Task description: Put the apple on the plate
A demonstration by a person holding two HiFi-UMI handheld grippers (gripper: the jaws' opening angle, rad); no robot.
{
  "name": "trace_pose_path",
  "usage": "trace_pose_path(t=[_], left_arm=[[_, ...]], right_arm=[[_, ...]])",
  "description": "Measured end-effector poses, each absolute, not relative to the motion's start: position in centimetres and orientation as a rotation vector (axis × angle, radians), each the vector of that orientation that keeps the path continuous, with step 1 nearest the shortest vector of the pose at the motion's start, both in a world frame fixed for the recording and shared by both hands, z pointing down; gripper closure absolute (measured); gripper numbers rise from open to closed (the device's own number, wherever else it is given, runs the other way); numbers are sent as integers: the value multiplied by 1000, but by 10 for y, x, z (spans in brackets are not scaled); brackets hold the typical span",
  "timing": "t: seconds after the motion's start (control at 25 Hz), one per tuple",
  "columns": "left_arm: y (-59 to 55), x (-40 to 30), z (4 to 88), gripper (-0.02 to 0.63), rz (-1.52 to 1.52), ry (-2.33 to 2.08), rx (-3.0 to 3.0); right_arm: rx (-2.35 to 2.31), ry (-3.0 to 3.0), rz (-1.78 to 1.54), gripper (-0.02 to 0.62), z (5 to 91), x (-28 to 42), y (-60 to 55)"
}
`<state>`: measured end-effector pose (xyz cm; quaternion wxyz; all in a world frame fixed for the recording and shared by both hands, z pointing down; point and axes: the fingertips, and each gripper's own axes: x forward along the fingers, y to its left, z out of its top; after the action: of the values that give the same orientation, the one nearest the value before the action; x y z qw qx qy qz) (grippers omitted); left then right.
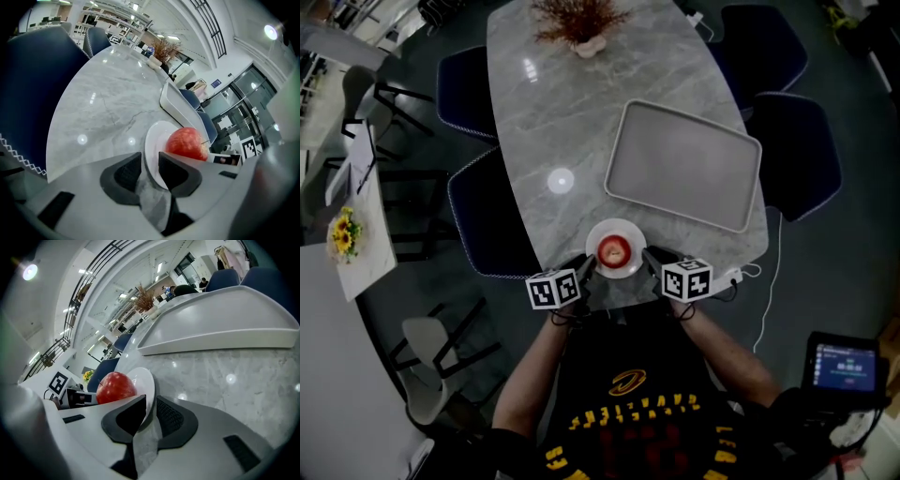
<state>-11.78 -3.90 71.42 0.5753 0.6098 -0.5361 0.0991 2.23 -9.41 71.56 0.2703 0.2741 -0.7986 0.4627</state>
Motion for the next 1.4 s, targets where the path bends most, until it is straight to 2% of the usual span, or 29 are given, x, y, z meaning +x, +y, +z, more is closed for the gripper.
trace_pose_path(t=[0.44,0.56,0.84,1.4], left_arm=[[-60,-101,724,491,227,-1273,1373],[-55,-107,725,545,196,-1265,1339],[-60,-108,721,558,122,-1228,1326],[-75,-112,662,575,-99,-1050,1409]], right_arm=[[625,-2108,1289,534,734,30,-111],[625,-2107,1333,535,729,24,-109],[692,-2093,1467,551,724,28,-113],[852,-2148,1814,563,666,32,-114]])
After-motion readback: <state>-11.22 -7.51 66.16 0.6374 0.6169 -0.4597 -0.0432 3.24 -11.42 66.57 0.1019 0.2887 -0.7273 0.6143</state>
